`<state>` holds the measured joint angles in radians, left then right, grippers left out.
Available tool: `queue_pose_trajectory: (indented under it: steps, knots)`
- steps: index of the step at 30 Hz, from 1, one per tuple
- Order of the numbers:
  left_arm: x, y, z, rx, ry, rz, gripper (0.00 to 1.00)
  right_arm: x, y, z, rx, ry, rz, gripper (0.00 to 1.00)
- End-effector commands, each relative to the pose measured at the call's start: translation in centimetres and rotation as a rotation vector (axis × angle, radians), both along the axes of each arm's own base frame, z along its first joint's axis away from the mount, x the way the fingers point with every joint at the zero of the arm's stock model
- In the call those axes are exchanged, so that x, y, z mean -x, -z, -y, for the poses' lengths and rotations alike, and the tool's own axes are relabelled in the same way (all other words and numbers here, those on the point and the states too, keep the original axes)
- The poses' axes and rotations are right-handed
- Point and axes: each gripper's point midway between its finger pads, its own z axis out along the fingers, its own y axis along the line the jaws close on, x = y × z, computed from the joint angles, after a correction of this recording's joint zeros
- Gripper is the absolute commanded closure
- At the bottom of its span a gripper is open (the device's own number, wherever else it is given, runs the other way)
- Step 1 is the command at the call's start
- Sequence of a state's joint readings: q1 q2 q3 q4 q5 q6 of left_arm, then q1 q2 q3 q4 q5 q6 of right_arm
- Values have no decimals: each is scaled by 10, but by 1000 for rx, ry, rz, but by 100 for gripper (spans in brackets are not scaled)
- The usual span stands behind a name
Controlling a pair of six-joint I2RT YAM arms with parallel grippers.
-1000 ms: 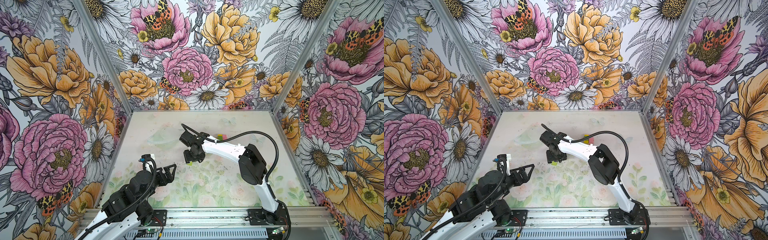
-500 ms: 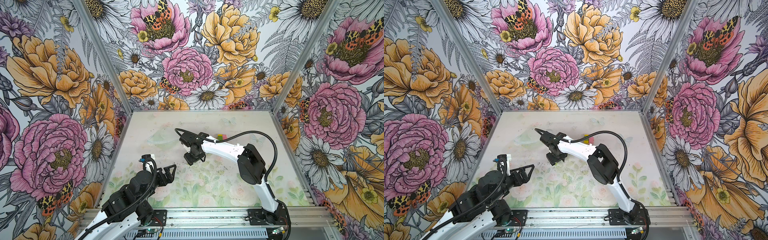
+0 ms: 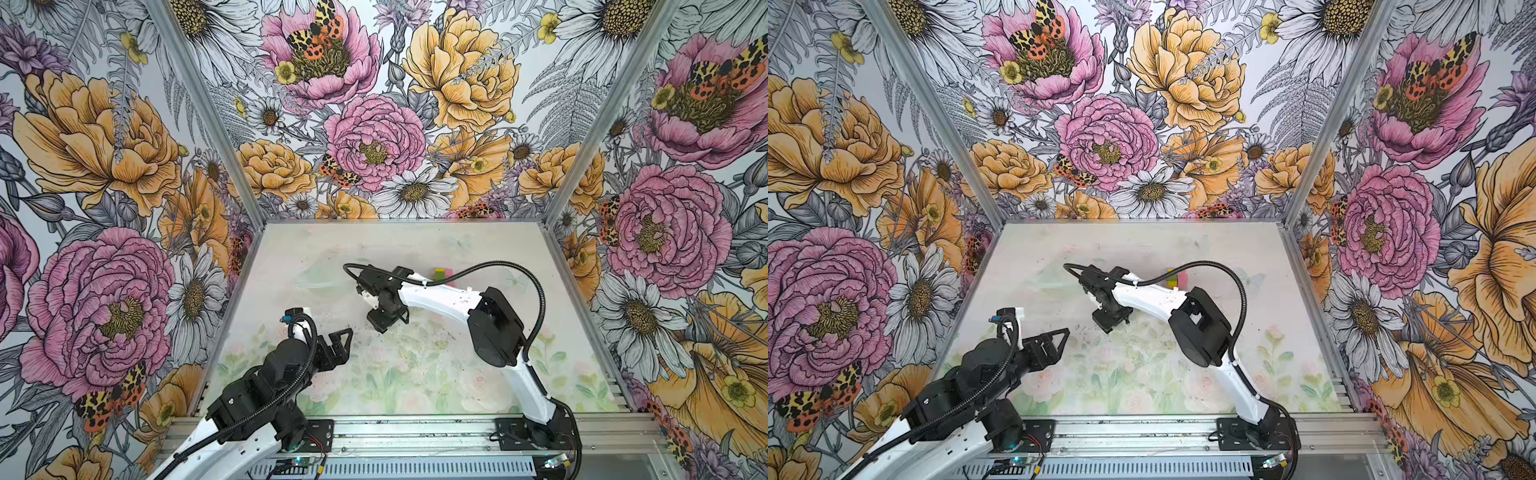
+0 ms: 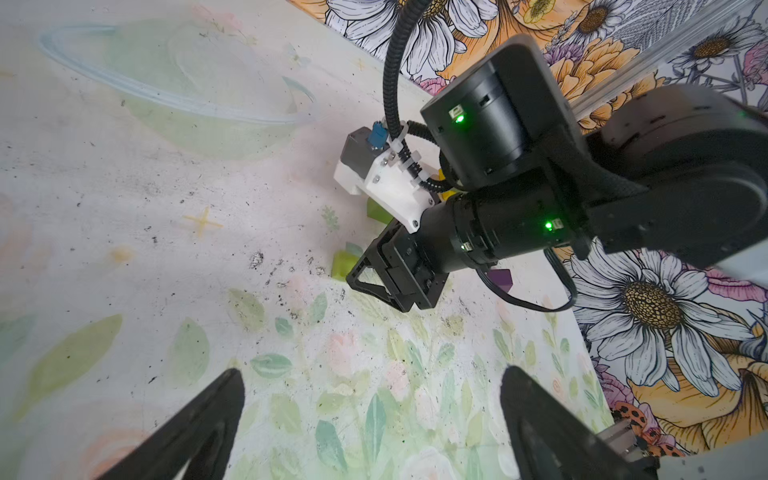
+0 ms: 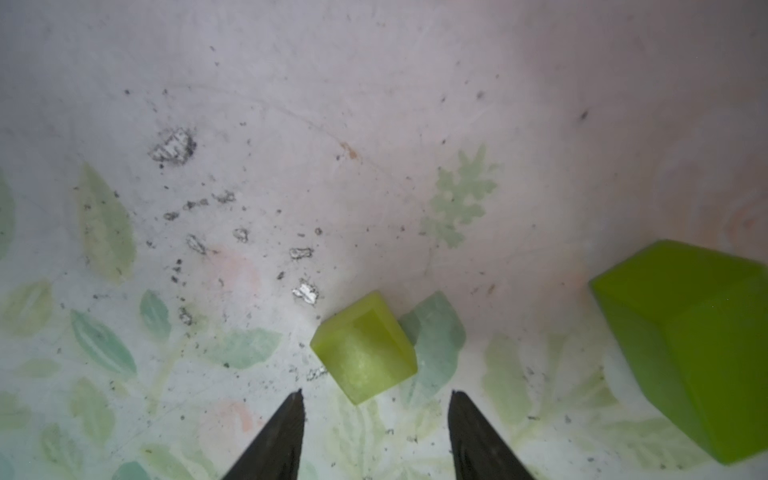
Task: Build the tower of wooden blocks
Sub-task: 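Lower the right gripper and close it on the light green cube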
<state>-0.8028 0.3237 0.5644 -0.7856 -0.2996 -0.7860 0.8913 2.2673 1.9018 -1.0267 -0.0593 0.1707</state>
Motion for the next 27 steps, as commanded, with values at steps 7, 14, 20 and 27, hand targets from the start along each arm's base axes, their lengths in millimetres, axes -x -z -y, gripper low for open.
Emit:
queue_pose_trajectory:
  steps: [7,14,20,27]
  knots:
    - [-3,-14,-4,-13,-21,34,3,-11,-7,-8,-64,76,-37,41]
    - [-3,-12,-4,-15,-14,32,3,-2,-1,-12,-67,42,-68,42]
    - [-2,-11,-4,-12,-14,35,2,-1,-3,-7,-54,-29,-44,42]
    - [-3,-12,-4,-14,-20,35,3,0,6,-7,-38,-63,-51,42]
